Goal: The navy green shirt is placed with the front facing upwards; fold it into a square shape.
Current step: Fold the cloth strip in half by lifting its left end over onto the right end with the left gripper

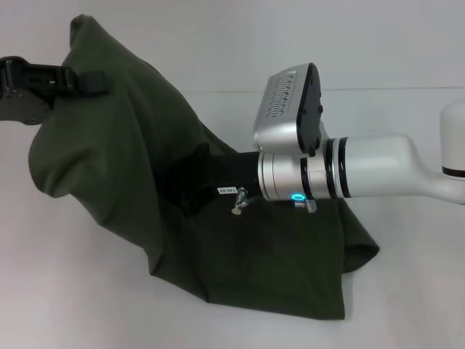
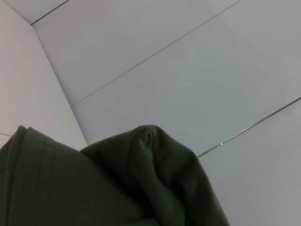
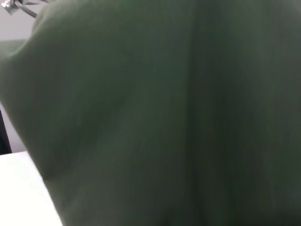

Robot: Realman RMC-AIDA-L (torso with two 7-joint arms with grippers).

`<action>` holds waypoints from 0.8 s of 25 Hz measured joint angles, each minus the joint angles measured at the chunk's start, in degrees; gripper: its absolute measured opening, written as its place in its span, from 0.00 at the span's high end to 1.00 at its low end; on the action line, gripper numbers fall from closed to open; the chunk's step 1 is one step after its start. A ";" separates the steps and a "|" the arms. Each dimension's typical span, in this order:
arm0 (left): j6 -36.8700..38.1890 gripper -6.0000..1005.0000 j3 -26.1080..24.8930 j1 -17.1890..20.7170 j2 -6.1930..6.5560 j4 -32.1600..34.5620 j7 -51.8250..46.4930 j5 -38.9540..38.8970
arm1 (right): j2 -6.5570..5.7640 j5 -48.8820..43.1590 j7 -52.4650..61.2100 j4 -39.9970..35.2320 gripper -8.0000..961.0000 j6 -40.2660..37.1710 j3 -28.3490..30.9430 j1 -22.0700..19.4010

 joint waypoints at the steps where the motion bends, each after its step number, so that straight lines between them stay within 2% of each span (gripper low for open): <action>1: -0.07 0.90 0.03 0.01 0.00 -0.06 0.00 -0.01 | 0.00 0.00 -0.07 0.06 0.94 0.02 0.12 0.03; 8: -3.17 0.90 0.88 0.09 -0.74 -3.52 1.91 0.03 | -0.01 0.00 -0.85 0.43 0.92 0.13 0.86 -0.57; 12: -5.36 0.90 2.74 0.01 -1.68 -4.74 3.00 0.02 | -0.27 0.00 -0.86 0.56 0.92 0.17 1.59 -1.94; 16: -6.69 0.90 3.82 0.10 -2.05 -5.76 3.72 -0.04 | -0.72 0.00 -0.62 -0.28 0.91 -0.26 1.95 -5.45; 20: -8.38 0.90 3.99 0.16 -2.53 -7.03 5.02 0.10 | -1.11 0.00 -0.20 -3.57 0.90 -2.01 4.14 -11.62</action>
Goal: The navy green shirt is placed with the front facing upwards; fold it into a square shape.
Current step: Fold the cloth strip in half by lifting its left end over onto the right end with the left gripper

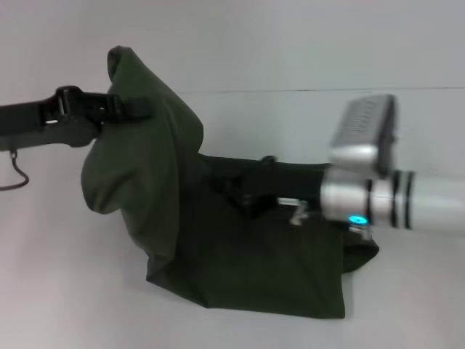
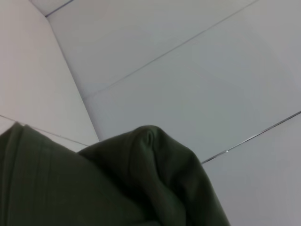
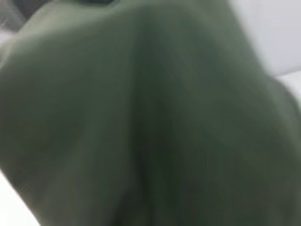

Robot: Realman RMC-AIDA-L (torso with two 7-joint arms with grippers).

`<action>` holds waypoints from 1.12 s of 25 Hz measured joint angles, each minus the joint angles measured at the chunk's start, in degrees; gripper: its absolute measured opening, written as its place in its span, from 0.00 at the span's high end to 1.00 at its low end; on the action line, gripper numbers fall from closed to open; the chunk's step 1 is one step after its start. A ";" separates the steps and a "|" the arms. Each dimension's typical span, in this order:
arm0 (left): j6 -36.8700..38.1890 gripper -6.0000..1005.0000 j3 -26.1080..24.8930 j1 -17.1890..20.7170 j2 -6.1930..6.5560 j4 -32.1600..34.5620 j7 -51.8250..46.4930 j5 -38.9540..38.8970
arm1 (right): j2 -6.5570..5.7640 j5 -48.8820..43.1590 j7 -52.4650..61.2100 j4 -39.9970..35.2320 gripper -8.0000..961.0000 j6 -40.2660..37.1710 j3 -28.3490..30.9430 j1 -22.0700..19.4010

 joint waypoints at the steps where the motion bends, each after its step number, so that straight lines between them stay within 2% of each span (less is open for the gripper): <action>1: -0.43 0.90 0.04 0.02 -0.13 -0.45 0.35 0.07 | -0.08 0.03 0.01 -1.22 0.90 -1.38 1.27 -1.98; 6: -2.63 0.90 1.41 0.12 -1.22 -1.91 1.08 -0.10 | -0.50 3.71 0.10 -7.41 0.89 -10.03 7.22 -12.05; 10: -3.61 0.90 1.88 -0.18 -3.03 -2.03 1.67 -0.14 | -0.76 9.23 1.57 -10.62 0.88 -12.07 8.01 -17.60; 15: -5.45 0.90 2.66 -0.48 -5.73 -2.11 1.89 -0.15 | -0.87 11.92 2.24 -11.74 0.87 -12.35 8.08 -20.36; 20: -8.88 0.90 5.03 -0.83 -9.11 -2.17 2.82 -0.15 | -0.84 13.18 2.26 -11.82 0.87 -12.67 8.14 -21.35; 24: -13.03 0.89 7.93 -1.09 -11.88 -2.72 4.12 -0.16 | -0.77 14.67 2.27 -11.85 0.82 -13.13 8.59 -22.07; 28: -14.98 0.89 8.27 -2.03 -12.90 -5.58 6.21 -0.57 | -0.80 16.12 2.27 -11.87 0.75 -14.67 9.70 -23.21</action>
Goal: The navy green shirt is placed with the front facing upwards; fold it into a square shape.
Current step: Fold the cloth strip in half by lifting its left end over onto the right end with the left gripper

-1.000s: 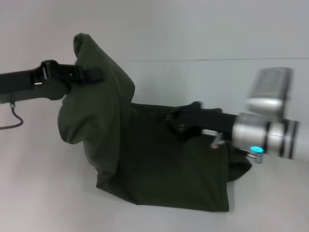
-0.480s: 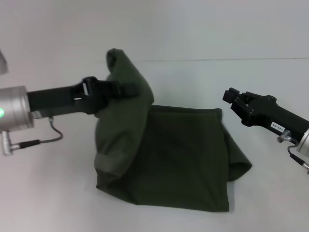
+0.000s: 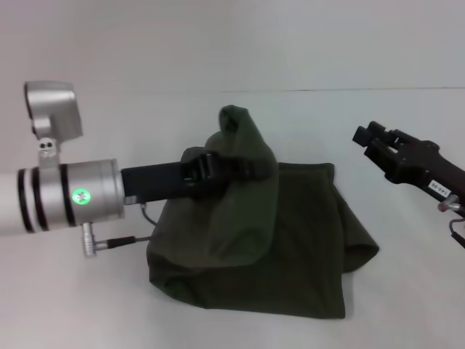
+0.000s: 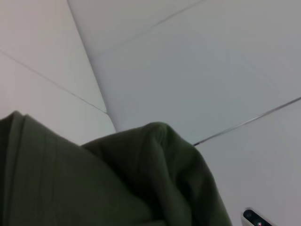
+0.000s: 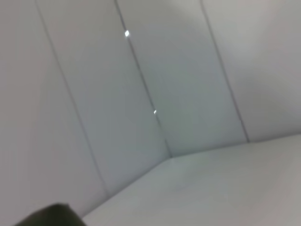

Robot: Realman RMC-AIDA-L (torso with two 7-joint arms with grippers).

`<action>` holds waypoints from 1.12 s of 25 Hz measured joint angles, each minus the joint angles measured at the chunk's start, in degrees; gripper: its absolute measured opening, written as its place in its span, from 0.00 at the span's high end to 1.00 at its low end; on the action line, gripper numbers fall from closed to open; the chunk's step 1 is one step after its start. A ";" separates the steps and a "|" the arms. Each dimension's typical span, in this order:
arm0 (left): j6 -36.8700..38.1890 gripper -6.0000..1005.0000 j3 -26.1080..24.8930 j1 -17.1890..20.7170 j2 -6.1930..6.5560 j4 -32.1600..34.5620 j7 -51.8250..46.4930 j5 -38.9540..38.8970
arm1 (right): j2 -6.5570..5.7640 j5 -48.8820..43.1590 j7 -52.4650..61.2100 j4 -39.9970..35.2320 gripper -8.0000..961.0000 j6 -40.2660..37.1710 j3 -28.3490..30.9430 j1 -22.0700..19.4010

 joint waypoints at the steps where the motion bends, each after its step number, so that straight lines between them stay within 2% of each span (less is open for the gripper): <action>1: -0.36 0.88 0.00 -0.30 0.00 -1.23 0.61 -0.31 | -0.02 0.14 0.00 -0.01 0.73 -0.46 0.61 -0.31; 8: -3.94 0.87 -0.10 -1.13 -0.22 -6.68 3.50 -2.17 | -0.01 0.19 0.00 -0.01 0.60 -1.35 1.84 -1.23; 13: -4.72 0.87 0.07 -0.73 -0.29 -8.16 4.61 -5.21 | 0.05 0.29 -0.01 -0.02 0.56 -1.80 1.87 -1.42; 18: -5.57 0.86 2.41 -1.04 -0.40 -9.51 5.49 -5.29 | 0.06 0.31 -0.05 0.06 0.53 -1.88 1.88 -1.34; 27: -6.48 0.84 3.45 -1.36 -0.51 -11.83 11.22 -5.29 | 0.07 0.31 -0.43 0.34 0.49 -1.92 1.80 -1.04; 28: -6.51 0.81 3.41 -1.34 -0.51 -12.07 11.55 -5.30 | 0.07 0.31 -0.43 0.36 0.48 -1.92 1.81 -1.04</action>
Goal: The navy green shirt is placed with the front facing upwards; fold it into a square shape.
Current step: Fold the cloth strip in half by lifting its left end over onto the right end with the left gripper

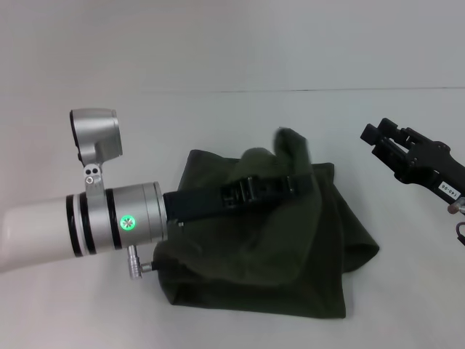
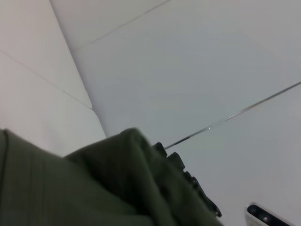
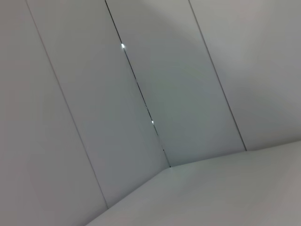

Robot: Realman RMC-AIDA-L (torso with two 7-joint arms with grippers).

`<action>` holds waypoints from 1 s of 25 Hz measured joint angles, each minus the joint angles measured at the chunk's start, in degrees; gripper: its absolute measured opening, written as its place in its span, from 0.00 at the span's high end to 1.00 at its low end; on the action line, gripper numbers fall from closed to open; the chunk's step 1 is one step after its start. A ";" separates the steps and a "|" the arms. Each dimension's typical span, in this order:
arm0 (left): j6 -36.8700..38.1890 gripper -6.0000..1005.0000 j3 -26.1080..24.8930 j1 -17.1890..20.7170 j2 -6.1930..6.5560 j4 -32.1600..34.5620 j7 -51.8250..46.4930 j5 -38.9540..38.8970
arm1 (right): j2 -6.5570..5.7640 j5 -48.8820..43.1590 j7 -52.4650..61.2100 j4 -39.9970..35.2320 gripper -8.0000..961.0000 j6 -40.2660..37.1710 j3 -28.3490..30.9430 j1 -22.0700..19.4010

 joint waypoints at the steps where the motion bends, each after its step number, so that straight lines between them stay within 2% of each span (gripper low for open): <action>1: -0.02 0.78 -0.07 0.02 0.01 -0.26 0.40 -0.09 | 0.00 0.00 0.00 0.02 0.48 0.00 0.01 0.00; 5: 0.03 0.64 -0.29 0.43 0.02 -0.56 1.51 -1.54 | 0.00 0.00 -0.01 0.07 0.46 -0.01 0.04 0.00; 10: 0.61 0.39 -0.18 0.66 0.03 -0.57 1.66 -2.69 | 0.00 -0.01 0.07 -0.03 0.43 -0.31 0.18 -0.15; 14: 1.71 0.25 -0.37 1.26 0.30 -0.16 1.65 -3.17 | -0.15 -0.04 1.06 -0.46 0.42 -2.10 0.30 -0.31; 16: 4.40 0.18 -0.45 2.25 0.48 1.89 2.08 -4.32 | -0.28 -0.59 3.66 -1.93 0.41 -3.73 -0.10 -0.36; 17: 7.62 0.15 -0.45 3.47 0.56 5.17 2.75 -4.91 | -0.34 -1.08 5.97 -3.39 0.40 -4.44 -0.49 -0.35; 19: 10.44 0.08 -0.47 5.01 0.81 8.59 3.80 -5.48 | -0.36 -3.54 13.54 -8.19 0.39 -5.94 -1.68 -0.40; 25: 14.01 0.08 -2.29 11.92 2.84 16.92 7.64 -8.41 | -1.55 -12.12 32.16 -20.84 0.36 -12.91 -2.84 -0.56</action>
